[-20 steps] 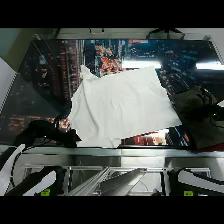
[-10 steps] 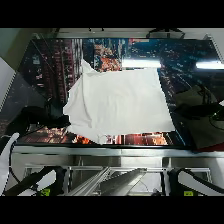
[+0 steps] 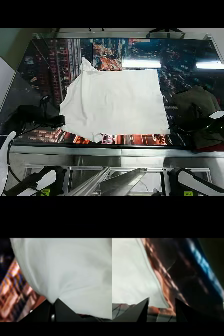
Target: Fold the shirts.
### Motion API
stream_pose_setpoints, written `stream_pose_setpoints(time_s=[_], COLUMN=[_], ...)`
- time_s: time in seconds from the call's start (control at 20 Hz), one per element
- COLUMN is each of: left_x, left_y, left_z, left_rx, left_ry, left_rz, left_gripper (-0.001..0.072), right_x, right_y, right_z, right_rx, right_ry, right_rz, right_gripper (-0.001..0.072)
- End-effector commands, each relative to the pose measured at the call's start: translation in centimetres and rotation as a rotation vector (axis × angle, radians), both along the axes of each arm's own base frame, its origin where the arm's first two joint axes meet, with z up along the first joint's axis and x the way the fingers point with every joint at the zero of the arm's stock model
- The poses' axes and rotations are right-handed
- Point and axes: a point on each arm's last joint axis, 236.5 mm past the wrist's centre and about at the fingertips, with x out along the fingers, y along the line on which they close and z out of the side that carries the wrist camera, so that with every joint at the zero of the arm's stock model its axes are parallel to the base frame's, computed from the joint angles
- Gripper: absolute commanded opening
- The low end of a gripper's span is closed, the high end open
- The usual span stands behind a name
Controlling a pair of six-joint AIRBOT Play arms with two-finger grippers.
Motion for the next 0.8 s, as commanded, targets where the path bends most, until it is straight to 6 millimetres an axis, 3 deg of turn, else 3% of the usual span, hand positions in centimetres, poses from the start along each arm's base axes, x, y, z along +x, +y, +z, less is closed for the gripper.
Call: stream_pose_setpoints(time_s=[0.0, 0.15, 0.3, 0.4, 0.5, 0.6, 0.65, 0.7, 0.75], left_x=[-0.2, -0.2, 0.1, 0.3, 0.4, 0.8, 1.5, 2.8, 4.1], left_y=[1.7, 1.8, 1.1, 0.5, 0.2, -0.5, -1.2, -2.2, -3.5], left_z=[-0.1, -0.1, 0.1, 0.3, 0.6, 2.2, 4.1, 7.2, 11.6], left_rx=[0.017, 0.015, -0.005, -0.031, -0.05, -0.099, -0.138, -0.192, -0.251], left_ry=[0.005, 0.005, -0.006, -0.02, -0.022, -0.028, -0.069, -0.153, -0.276], left_rz=[0.033, 0.04, 0.029, 0.023, 0.028, 0.026, 0.01, -0.005, -0.044], left_gripper=[0.0016, 0.0016, 0.0016, 0.0016, 0.0015, 0.0015, 0.0015, 0.0014, 0.0015], right_x=[-0.2, 0.6, -0.9, -2.1, -2.2, -0.4, 1.1, 2.8, 4.4], right_y=[1.0, 2.8, 5.5, 7.5, 9.1, 9.7, 9.8, 9.9, 10.1], right_z=[-1.2, -1.5, -2.3, -2.2, -0.8, 1.9, 4.1, 7.4, 11.7], right_rx=[0.036, 0.128, 0.179, 0.207, 0.265, 0.31, 0.323, 0.337, 0.36], right_ry=[-0.005, -0.019, 0.055, 0.088, 0.063, -0.039, -0.108, -0.209, -0.334], right_rz=[0.019, 0.016, 0.101, 0.184, 0.245, 0.253, 0.251, 0.26, 0.271], right_gripper=[0.0382, 0.0381, 0.0359, 0.0278, 0.0091, 0.0019, 0.0018, 0.0018, 0.0018])
